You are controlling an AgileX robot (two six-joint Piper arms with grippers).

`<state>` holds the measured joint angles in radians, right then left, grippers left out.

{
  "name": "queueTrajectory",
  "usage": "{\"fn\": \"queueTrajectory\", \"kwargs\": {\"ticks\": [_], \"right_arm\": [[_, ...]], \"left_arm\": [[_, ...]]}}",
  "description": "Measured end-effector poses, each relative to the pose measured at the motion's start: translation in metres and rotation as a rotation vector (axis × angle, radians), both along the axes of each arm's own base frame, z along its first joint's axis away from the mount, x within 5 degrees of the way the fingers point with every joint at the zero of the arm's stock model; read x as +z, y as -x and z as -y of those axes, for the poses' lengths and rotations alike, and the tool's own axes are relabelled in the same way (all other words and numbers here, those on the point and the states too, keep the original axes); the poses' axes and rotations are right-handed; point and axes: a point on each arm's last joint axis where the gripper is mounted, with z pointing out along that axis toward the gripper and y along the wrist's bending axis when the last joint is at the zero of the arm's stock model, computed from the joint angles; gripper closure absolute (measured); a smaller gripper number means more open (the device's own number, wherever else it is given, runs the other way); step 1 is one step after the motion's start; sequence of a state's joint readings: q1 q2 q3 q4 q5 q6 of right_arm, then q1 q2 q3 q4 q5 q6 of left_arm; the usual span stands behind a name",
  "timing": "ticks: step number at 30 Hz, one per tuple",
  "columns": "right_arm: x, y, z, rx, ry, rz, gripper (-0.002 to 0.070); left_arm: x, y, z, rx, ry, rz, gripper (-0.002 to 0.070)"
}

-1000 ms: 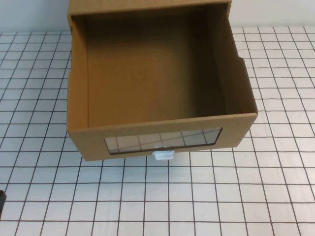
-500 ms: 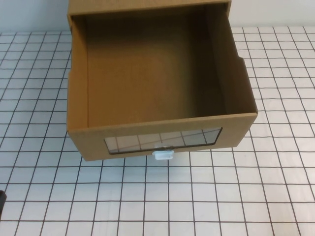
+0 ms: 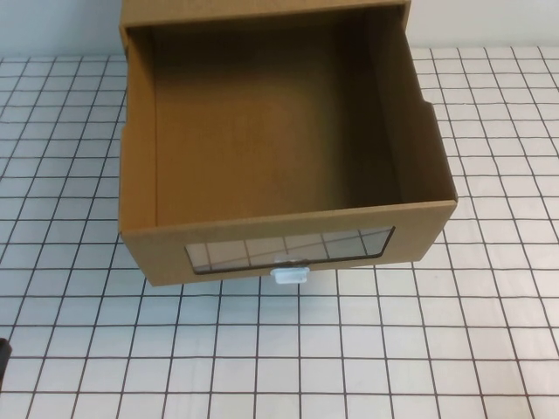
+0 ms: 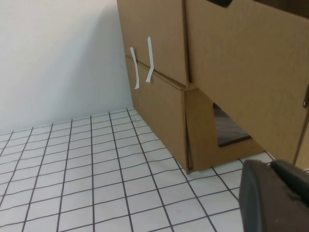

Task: Open the shoe box
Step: 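Pull the top drawer of the cardboard box fully open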

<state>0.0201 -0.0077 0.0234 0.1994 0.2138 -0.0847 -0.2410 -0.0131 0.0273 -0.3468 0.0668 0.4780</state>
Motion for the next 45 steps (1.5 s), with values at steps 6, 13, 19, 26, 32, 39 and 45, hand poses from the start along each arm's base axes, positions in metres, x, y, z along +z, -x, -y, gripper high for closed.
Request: {"fn": "queueTrajectory", "kwargs": {"ticks": [6, 13, 19, 26, 32, 39, 45], "right_arm": [[-0.004, 0.001, 0.000, 0.012, 0.063, -0.040, 0.0689], [-0.012, 0.003, -0.001, 0.029, 0.092, -0.134, 0.0689], [-0.013, 0.003, -0.001, 0.030, 0.092, -0.137, 0.0689], [-0.013, 0.003, -0.001, 0.030, 0.093, -0.137, 0.0689], [-0.013, 0.003, -0.001, 0.030, 0.093, -0.137, 0.0689], [-0.013, 0.003, -0.001, 0.030, 0.093, -0.137, 0.0689], [-0.013, 0.003, -0.001, 0.030, 0.093, -0.137, 0.0689]], "left_arm": [[0.000, 0.000, 0.000, 0.000, 0.000, 0.000, 0.0677], [0.000, 0.000, 0.000, 0.000, 0.000, 0.000, 0.0677], [0.000, 0.000, 0.000, 0.000, 0.000, 0.000, 0.0677], [0.000, 0.000, 0.000, 0.000, 0.000, 0.000, 0.0677], [0.000, 0.000, 0.000, 0.000, 0.000, 0.000, 0.0677], [-0.001, 0.000, -0.001, 0.019, -0.095, 0.018, 0.0677], [-0.010, -0.001, -0.007, 0.124, -0.102, -0.093, 0.0677]]}}
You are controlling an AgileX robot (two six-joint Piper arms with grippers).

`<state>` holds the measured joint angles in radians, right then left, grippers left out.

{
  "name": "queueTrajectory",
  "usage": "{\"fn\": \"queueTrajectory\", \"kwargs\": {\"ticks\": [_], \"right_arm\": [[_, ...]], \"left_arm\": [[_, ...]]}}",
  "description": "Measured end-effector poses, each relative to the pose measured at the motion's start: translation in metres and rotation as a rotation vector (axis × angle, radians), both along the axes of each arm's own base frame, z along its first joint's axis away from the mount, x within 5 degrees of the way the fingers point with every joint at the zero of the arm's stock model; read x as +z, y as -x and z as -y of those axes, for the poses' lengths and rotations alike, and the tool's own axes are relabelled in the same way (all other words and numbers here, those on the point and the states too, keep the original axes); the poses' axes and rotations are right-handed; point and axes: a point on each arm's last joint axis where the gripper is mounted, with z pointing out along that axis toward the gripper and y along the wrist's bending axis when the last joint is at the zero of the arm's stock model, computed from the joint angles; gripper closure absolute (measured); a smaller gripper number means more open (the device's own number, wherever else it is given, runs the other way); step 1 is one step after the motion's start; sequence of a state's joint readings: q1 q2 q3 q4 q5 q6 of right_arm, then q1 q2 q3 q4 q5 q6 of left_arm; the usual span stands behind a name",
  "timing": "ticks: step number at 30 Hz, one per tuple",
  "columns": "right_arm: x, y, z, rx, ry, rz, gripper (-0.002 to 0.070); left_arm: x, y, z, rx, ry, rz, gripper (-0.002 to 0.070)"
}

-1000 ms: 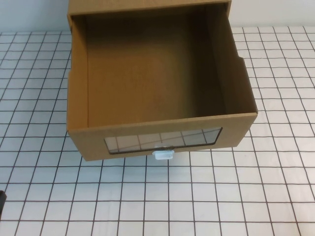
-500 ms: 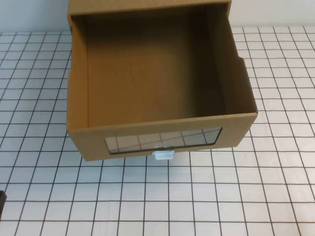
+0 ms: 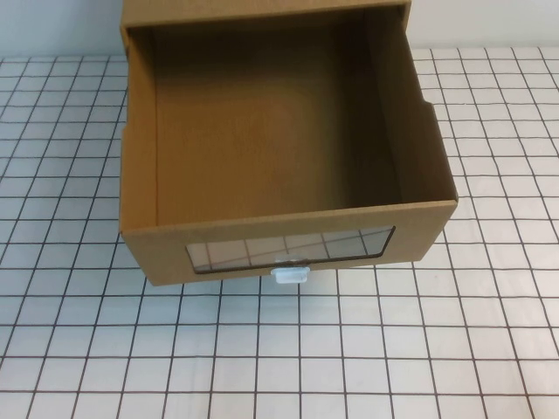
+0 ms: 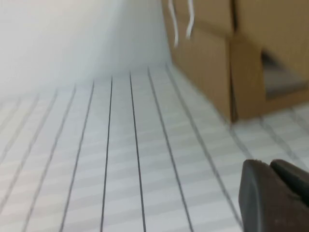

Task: Open the shoe box
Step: 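Pull the top drawer of the cardboard box fully open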

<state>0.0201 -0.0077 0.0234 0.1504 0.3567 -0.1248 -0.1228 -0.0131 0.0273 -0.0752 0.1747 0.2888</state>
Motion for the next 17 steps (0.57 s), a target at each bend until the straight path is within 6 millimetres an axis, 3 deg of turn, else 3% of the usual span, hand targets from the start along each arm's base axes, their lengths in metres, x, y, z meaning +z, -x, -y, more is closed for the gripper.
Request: {"fn": "queueTrajectory", "kwargs": {"ticks": [6, 17], "right_arm": [[0.000, 0.000, 0.000, 0.000, -0.002, 0.000, 0.0689], [0.000, 0.000, 0.000, 0.000, -0.002, 0.000, 0.0689]], "left_arm": [[-0.017, 0.003, -0.002, 0.019, -0.023, -0.186, 0.0677], [-0.019, 0.004, -0.002, 0.023, -0.018, -0.218, 0.0677]]}}
